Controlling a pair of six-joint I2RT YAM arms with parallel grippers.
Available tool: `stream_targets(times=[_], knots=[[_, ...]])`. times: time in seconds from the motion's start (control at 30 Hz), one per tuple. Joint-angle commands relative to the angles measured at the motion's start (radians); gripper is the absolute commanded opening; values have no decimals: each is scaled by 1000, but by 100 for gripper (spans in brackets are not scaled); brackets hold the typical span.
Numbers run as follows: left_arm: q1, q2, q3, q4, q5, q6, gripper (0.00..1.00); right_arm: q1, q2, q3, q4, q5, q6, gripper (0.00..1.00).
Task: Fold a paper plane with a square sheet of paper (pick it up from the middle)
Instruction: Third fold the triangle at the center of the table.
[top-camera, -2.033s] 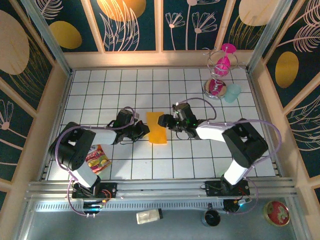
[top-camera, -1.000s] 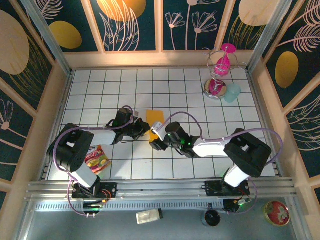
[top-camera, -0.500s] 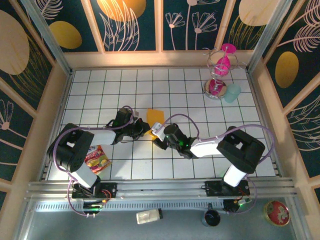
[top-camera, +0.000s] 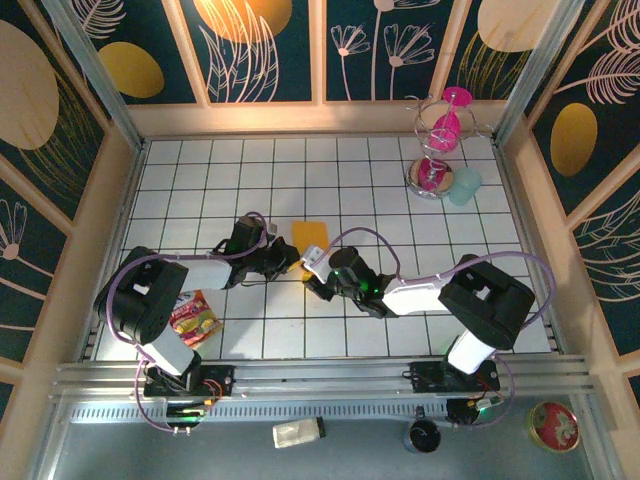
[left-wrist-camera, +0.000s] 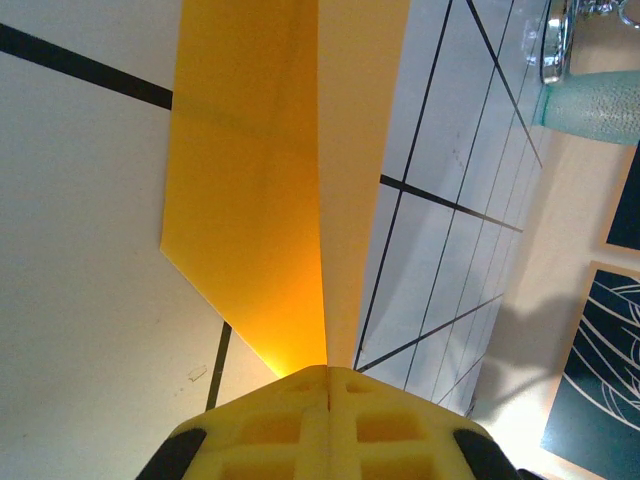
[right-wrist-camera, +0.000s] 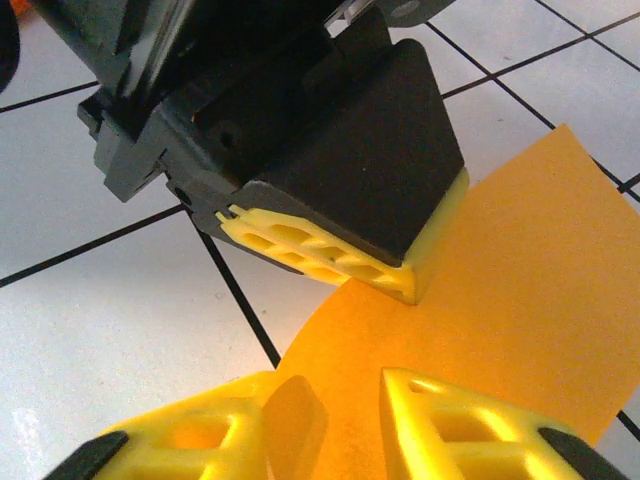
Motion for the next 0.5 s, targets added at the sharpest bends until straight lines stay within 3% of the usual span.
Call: stream_targets(times=[0.0, 0.17, 0.23, 0.47], knots=[[10, -7, 11, -6, 23, 6, 5, 7, 8, 0, 30, -17, 15, 26], [10, -23, 7, -19, 17, 7, 7, 5, 5, 1, 33, -11, 17, 6], [15, -42, 14, -55, -5, 26, 14, -2, -7, -1, 26, -35, 25, 0], [90, -158, 33, -191, -121, 143, 40, -47, -40, -7, 5, -158, 125, 0]])
